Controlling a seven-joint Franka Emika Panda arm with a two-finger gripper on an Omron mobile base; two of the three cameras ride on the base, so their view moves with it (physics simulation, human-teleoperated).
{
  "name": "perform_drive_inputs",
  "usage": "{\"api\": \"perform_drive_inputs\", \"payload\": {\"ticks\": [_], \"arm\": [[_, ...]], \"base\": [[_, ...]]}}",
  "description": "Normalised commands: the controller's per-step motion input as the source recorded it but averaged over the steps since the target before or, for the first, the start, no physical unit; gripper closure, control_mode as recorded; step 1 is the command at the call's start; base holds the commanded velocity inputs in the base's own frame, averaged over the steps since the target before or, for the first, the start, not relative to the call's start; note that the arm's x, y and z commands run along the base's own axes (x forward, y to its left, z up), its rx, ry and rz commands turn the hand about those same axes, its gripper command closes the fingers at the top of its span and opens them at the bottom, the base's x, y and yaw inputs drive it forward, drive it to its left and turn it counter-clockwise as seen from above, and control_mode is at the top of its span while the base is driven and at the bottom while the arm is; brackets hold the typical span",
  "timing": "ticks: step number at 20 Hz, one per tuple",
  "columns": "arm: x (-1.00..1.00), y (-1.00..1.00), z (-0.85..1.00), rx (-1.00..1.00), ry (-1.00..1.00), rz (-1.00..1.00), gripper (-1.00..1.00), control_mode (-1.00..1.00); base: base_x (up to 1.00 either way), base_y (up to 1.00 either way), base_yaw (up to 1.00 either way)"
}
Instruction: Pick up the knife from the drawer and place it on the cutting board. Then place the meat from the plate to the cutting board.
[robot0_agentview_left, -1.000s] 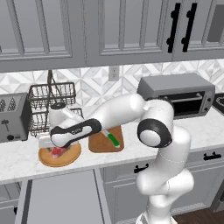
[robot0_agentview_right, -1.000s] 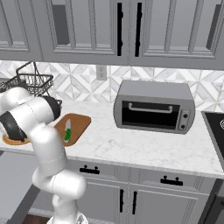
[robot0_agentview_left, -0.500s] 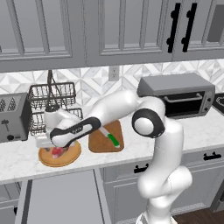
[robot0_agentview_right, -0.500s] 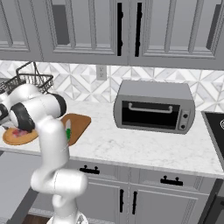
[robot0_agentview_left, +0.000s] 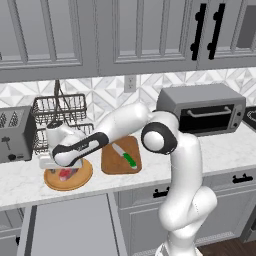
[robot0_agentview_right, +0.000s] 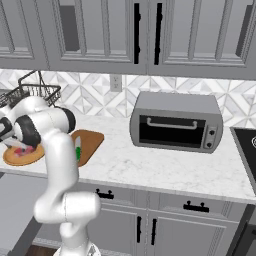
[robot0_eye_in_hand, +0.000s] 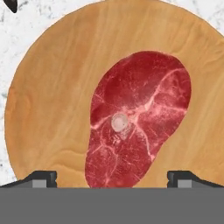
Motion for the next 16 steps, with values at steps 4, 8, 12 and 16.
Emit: {"api": "perform_drive_inputs", "payload": {"ticks": [4, 8, 12, 16], "arm": [[0.02, 0.00, -0.21, 0.00, 0.05, -0.04, -1.00, -1.00], [0.00, 0.00, -0.19, 0.00, 0.05, -0.07, -1.00, -1.00], [0.00, 0.00, -0.26, 0.00, 0.04, -0.07, -1.00, -1.00], [0.01, 0.00, -0.26, 0.00, 0.02, -0.08, -1.00, -1.00]], "base": [[0.00, 0.00, 0.00], [0.00, 0.00, 0.00], [0.00, 0.00, 0.00], [0.00, 0.00, 0.00]]}}
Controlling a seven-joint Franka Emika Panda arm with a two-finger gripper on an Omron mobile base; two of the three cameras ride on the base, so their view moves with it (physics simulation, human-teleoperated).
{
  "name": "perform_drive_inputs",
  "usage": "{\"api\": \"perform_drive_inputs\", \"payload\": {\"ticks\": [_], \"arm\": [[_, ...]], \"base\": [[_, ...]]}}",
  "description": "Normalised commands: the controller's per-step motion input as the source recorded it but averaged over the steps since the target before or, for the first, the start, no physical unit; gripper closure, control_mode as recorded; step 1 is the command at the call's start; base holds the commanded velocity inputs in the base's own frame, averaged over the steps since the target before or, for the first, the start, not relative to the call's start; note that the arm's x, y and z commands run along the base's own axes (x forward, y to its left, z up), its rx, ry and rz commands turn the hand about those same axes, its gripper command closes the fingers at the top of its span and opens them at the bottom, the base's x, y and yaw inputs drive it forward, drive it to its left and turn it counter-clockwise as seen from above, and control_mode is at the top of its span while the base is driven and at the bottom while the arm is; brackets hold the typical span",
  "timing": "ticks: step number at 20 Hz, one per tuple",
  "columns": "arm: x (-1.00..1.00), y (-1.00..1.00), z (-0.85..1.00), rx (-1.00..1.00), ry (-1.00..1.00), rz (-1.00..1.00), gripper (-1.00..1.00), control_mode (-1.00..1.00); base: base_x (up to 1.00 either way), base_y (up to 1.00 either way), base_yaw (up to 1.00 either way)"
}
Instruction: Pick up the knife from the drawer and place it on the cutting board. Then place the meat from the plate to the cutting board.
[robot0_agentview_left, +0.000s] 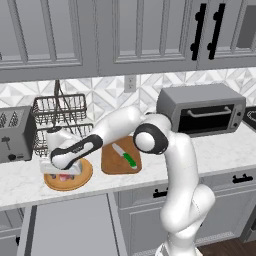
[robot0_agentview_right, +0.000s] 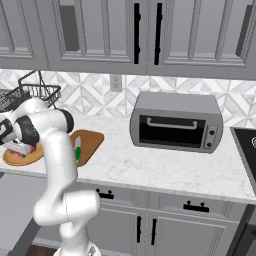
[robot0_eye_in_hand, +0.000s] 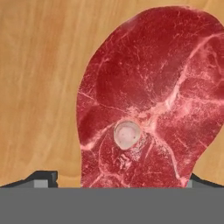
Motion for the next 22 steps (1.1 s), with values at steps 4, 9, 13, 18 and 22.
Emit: {"api": "perform_drive_inputs", "payload": {"ticks": [4, 9, 13, 18, 22], "arm": [[0.04, 0.00, -0.17, -0.01, 0.00, -0.05, -1.00, -1.00], [0.01, 0.00, 0.00, 0.00, 0.00, 0.00, -1.00, -1.00], [0.00, 0.00, 0.00, 0.00, 0.00, 0.00, 1.00, -1.00], [0.00, 0.00, 0.00, 0.00, 0.00, 0.00, 1.00, -1.00], [-0.17, 0.00, 0.00, 0.00, -0.08, 0.00, 1.00, -1.00]], "base": [[0.00, 0.00, 0.00], [0.00, 0.00, 0.00], [0.00, 0.00, 0.00], [0.00, 0.00, 0.00], [0.00, 0.00, 0.00]]}}
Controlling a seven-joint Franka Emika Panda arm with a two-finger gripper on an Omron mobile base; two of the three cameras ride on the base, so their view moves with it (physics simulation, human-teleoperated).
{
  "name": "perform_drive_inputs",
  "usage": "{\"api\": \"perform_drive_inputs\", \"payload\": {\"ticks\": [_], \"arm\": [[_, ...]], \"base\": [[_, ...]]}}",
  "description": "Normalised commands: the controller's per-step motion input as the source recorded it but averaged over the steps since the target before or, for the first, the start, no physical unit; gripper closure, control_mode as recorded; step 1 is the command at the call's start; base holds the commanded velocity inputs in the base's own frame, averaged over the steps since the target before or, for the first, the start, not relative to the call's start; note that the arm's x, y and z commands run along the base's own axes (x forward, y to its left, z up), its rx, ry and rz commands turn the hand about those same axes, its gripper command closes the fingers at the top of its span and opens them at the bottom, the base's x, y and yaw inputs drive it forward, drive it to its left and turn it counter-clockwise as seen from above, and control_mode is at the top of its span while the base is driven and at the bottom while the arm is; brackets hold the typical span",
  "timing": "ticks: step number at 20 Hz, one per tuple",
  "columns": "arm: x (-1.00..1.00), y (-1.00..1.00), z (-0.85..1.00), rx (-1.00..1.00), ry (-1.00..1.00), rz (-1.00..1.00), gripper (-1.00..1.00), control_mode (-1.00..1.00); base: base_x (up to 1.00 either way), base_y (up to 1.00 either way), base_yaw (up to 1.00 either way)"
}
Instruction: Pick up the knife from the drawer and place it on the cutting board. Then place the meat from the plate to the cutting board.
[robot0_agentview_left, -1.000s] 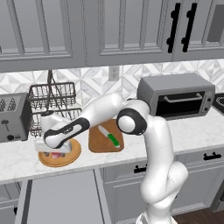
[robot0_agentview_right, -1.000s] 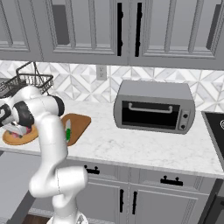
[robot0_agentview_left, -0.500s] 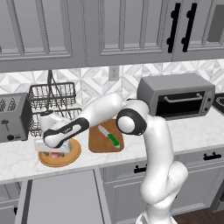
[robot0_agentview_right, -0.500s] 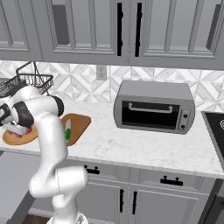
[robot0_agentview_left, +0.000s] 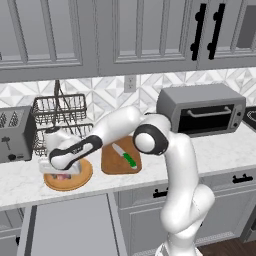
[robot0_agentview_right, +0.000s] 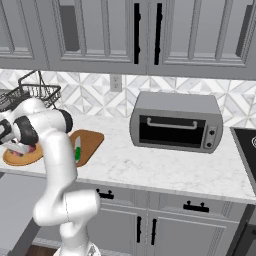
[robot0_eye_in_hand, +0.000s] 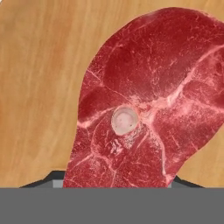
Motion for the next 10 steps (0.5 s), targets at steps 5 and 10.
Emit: {"api": "perform_drive_inputs", "payload": {"ticks": [5, 10], "arm": [[-0.78, -0.18, 0.10, 0.01, -0.21, 0.00, 1.00, -1.00], [-0.89, -0.62, 0.42, 0.03, -0.19, 0.00, 1.00, -1.00]], "base": [[0.00, 0.00, 0.00], [0.00, 0.00, 0.00]]}}
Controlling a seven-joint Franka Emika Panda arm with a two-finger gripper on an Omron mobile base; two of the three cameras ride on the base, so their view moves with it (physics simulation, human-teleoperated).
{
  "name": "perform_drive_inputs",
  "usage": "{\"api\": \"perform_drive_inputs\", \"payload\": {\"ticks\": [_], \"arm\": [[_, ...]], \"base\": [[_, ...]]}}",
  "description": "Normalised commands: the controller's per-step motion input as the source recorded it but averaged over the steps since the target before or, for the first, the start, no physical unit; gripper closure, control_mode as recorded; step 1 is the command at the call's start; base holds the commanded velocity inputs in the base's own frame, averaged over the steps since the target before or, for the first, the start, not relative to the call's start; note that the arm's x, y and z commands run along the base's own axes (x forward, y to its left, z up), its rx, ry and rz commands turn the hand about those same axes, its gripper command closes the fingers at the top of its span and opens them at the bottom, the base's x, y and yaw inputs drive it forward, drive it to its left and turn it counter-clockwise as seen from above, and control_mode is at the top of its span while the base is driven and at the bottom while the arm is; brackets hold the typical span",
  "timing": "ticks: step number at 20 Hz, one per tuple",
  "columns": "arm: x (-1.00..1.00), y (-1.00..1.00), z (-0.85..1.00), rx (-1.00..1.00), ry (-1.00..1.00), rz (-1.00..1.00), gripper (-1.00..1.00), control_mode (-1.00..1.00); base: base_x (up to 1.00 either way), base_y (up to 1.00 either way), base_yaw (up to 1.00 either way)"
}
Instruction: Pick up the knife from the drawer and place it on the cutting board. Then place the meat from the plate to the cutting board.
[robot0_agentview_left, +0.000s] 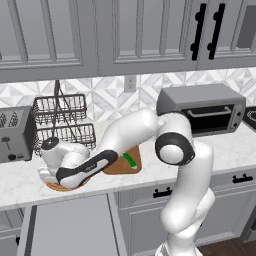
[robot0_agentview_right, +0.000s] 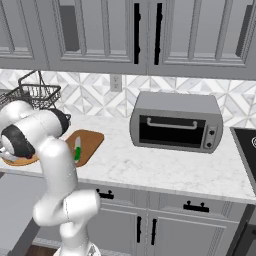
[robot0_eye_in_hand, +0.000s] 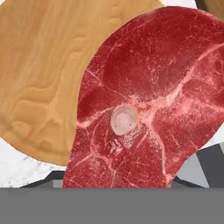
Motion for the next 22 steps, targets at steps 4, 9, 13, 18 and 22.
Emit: {"api": "perform_drive_inputs", "payload": {"ticks": [4, 9, 13, 18, 22], "arm": [[-0.52, -0.82, 0.66, 0.01, -0.01, 0.00, 1.00, -1.00], [-0.13, -0.80, 0.68, 0.00, 0.04, 0.00, 1.00, -1.00], [0.05, -0.79, 0.60, -0.03, 0.20, 0.00, 1.00, -1.00], [0.24, -0.77, 0.18, -0.09, 0.18, 0.04, 1.00, -1.00], [0.42, -0.52, 0.00, -0.03, 0.12, 0.15, 1.00, -1.00]], "base": [[0.00, 0.00, 0.00], [0.00, 0.00, 0.00], [0.00, 0.00, 0.00], [0.00, 0.00, 0.00], [0.00, 0.00, 0.00]]}}
